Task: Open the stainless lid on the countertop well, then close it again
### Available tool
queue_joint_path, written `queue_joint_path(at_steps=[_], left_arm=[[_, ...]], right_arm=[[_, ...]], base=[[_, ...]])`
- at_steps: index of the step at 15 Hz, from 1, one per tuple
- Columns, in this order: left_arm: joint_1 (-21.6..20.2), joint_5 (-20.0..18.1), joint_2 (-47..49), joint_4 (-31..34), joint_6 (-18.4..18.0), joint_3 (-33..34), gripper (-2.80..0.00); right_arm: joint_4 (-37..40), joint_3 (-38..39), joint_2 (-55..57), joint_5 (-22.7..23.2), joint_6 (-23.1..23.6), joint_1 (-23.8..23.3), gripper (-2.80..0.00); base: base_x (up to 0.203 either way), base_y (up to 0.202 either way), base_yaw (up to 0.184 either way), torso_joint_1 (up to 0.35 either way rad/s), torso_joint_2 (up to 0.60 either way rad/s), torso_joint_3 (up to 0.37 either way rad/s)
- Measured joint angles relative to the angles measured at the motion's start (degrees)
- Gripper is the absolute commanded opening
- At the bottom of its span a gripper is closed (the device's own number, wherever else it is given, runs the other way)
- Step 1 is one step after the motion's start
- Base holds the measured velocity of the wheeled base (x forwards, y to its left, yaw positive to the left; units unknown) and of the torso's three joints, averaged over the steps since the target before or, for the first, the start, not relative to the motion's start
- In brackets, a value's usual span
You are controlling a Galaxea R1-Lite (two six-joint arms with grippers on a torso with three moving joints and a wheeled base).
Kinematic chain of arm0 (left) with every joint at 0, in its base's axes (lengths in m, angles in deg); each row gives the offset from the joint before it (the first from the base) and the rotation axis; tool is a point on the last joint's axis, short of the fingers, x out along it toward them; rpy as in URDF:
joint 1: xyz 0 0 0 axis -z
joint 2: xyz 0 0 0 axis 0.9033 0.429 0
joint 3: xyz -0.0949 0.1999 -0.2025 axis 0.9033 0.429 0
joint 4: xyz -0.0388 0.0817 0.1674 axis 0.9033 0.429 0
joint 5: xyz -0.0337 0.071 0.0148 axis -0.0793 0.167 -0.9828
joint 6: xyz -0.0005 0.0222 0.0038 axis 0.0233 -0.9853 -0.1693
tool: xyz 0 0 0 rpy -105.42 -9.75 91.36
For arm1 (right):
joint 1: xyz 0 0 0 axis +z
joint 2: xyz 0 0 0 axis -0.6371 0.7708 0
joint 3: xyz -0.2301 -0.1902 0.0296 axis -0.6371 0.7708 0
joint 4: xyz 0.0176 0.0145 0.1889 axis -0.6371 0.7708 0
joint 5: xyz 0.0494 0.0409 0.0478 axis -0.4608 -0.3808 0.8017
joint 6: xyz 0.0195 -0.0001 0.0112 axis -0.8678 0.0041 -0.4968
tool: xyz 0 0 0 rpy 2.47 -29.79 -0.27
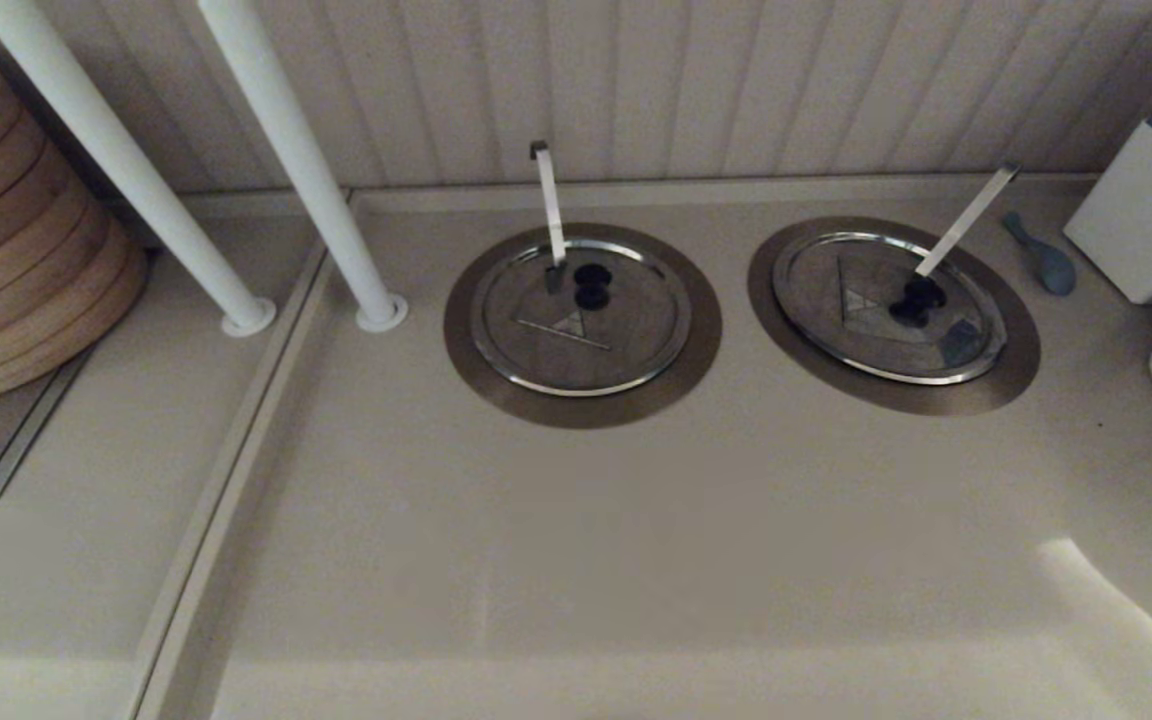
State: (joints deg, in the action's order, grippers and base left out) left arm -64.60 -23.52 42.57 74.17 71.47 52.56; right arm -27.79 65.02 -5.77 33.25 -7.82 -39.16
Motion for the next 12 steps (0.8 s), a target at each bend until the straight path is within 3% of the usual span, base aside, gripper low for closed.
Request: queue_joint_path(at_steps=[3,6,12], left_arm=[[0.00,-0.01,0.00,0.00,-0.02,0.00,-2.80],[0.00,0.00,0.00,0.00,0.00,0.00,-2.80],[0.00,0.00,0.00,0.00,-0.02,0.00,-2.80]], right_arm=[[2.00,0.13,0.00,1.40,-0.59,0.00,-2.80],[6.16,0.29,0.00,2.21,-5.81,0.00,-2.80],[4.93,0.27,0.00,1.63,-10.44,0.00,-2.80]], base=[[0.000,0.000,0.000,0.000,0.00,0.000],[0.000,0.000,0.000,0.000,0.00,0.000],[0.000,0.000,0.000,0.000,0.00,0.000]])
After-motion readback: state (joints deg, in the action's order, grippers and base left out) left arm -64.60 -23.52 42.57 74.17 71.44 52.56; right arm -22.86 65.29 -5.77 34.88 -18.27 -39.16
